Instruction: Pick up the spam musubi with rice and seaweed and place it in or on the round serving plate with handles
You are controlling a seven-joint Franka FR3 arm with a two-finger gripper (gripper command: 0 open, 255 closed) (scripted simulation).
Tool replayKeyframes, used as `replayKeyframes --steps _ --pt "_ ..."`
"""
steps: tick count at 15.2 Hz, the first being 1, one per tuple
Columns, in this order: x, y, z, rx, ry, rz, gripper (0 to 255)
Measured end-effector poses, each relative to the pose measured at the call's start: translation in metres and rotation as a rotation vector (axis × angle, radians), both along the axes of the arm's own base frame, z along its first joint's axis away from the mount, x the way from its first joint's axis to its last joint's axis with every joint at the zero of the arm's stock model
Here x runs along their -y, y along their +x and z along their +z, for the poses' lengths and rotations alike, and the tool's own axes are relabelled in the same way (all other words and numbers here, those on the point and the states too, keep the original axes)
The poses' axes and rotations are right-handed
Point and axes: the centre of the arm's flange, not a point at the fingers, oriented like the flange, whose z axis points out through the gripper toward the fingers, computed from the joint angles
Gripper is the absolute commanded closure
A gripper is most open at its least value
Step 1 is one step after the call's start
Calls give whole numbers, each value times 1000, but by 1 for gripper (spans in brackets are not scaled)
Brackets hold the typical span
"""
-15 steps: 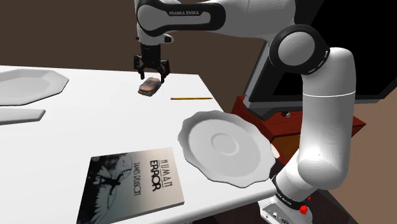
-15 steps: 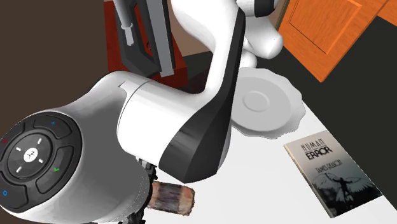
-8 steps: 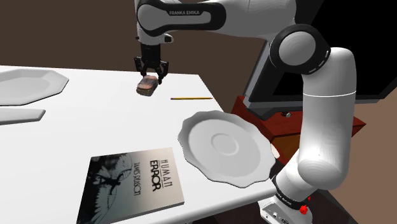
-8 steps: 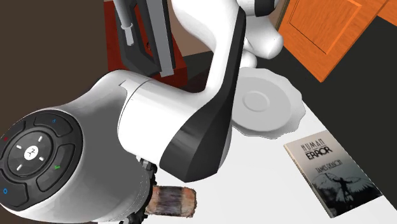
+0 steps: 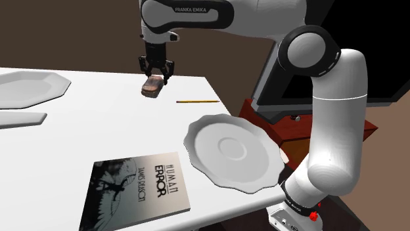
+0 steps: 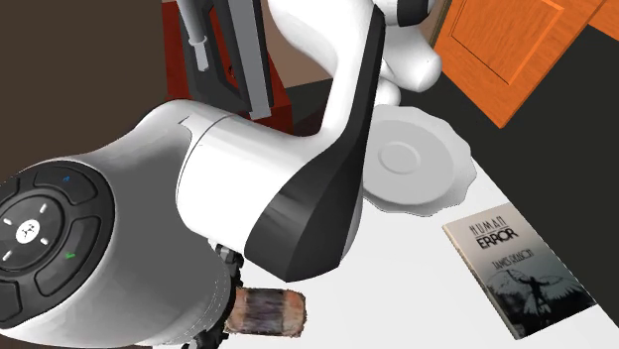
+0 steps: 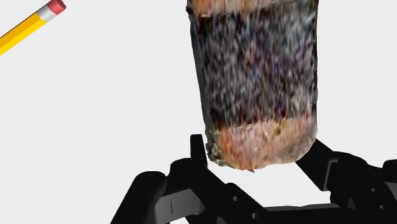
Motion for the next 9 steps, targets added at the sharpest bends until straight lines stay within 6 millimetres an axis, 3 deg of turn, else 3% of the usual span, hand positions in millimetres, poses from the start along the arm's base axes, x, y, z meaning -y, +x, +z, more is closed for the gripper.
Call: replayKeyframes --steps 9 --pt "-1 0 48 0 0 0 255"
